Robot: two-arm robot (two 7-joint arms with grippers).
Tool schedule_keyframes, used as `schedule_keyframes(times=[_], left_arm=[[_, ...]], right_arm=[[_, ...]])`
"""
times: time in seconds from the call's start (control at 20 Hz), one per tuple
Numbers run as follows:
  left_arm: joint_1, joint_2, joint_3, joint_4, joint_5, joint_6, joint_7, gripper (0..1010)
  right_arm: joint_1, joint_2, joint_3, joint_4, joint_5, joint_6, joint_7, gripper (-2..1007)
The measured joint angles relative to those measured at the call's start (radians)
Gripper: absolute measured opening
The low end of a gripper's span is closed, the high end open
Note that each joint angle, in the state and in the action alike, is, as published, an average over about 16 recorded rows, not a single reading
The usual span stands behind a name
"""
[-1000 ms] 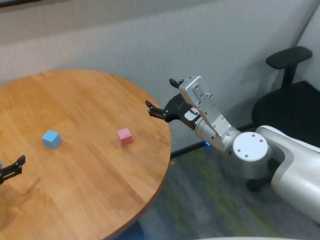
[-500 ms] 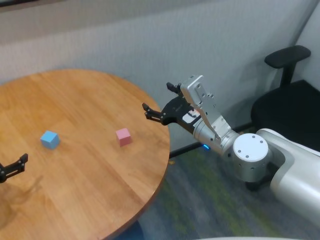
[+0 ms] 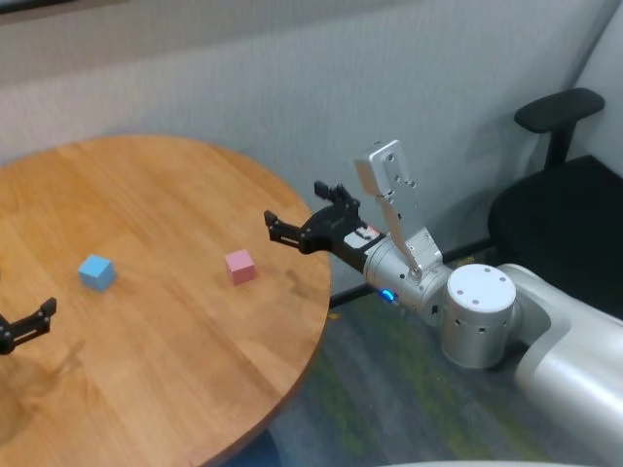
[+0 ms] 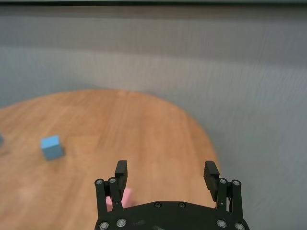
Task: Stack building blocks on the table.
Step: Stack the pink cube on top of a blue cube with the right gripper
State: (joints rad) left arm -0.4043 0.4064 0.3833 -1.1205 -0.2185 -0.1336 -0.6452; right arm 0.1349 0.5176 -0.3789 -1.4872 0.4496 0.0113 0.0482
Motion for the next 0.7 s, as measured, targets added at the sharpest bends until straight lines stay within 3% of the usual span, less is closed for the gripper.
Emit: schedule_keyframes(times=[0.3, 0.7], left_arm=[[-0.002, -0.001, 0.001, 0.002, 0.001, 0.000, -0.001, 1000], [-0.003, -0.003, 0.001, 0.004, 0.001, 0.000, -0.001, 1000]], right_arm=[[-0.004, -0.039, 0.001, -0.014, 0.032, 0.077, 0.009, 1005], [0.018, -0.081, -0.025, 0.004, 0.007, 0.145, 0.016, 1005]])
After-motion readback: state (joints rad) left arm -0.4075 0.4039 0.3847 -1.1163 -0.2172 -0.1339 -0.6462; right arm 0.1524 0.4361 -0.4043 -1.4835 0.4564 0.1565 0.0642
